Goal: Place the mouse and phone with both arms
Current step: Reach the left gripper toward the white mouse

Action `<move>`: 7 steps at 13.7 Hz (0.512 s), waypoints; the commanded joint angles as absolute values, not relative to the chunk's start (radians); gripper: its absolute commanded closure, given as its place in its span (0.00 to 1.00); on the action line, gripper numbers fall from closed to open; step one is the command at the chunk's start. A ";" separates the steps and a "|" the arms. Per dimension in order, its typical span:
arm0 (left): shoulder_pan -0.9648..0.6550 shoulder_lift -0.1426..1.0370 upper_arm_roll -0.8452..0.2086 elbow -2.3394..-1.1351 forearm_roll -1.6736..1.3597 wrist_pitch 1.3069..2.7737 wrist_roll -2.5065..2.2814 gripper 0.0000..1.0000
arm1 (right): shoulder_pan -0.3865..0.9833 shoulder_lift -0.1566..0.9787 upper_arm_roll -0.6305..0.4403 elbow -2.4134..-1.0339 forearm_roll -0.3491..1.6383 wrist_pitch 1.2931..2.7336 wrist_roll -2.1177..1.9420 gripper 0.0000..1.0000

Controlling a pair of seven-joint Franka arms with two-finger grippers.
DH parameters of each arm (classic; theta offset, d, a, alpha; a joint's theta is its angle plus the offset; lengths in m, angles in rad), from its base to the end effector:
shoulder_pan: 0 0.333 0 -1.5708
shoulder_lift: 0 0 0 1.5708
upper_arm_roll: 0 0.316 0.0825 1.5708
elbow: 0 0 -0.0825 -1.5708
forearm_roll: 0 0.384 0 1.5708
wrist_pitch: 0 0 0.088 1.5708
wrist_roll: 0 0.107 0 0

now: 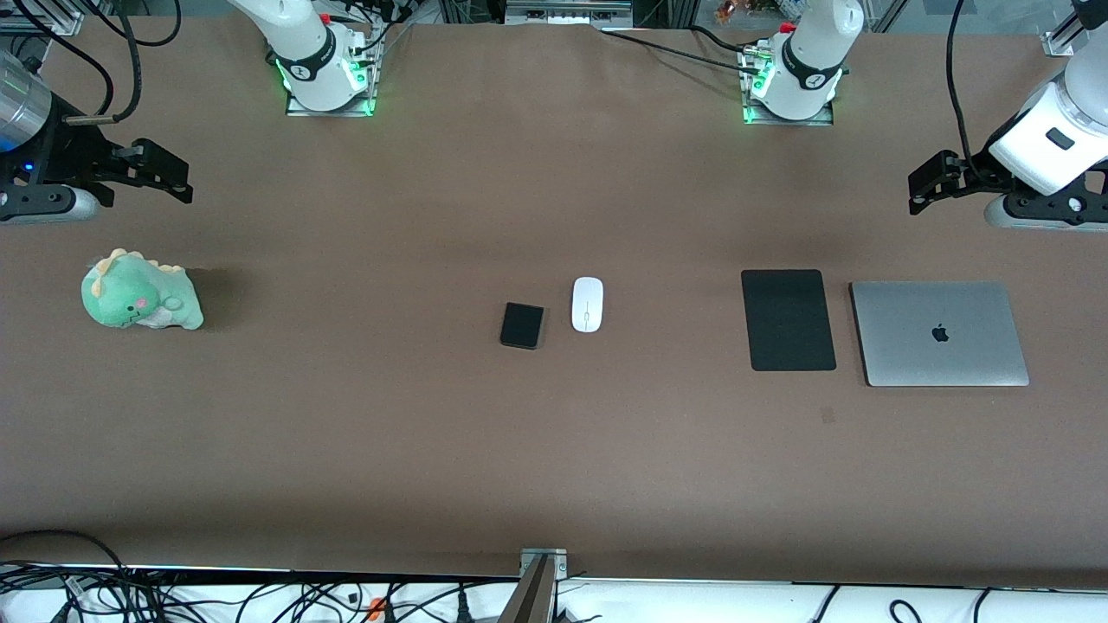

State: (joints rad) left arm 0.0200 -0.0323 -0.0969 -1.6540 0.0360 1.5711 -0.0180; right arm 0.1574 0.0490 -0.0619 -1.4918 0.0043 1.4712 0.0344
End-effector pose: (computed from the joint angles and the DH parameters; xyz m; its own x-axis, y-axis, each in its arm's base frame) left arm 0.5411 -0.0386 0.6030 0.9970 -0.0586 -0.0500 -0.0606 -0.9974 -0.0400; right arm 0.5569 0.0548 0.6257 0.9957 0.0611 -0.0695 0.0613 -0.9981 0.0011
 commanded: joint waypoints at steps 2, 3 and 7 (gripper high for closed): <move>0.015 -0.020 -0.094 -1.623 0.018 1.537 -0.011 0.00 | 0.146 0.041 -0.058 -1.486 0.025 1.473 0.029 0.00; 0.015 -0.020 -0.094 -1.623 0.018 1.537 -0.011 0.00 | 0.146 0.041 -0.058 -1.488 0.025 1.476 0.029 0.00; 0.017 0.021 -0.094 -1.625 -0.026 1.441 -0.006 0.00 | 0.146 0.043 -0.055 -1.489 0.026 1.480 0.029 0.00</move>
State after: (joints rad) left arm 0.0196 -0.0253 -0.0969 -1.6537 0.0039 1.5177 -0.0180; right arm 0.1574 0.0490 -0.0619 -1.4918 0.0049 1.4767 0.0344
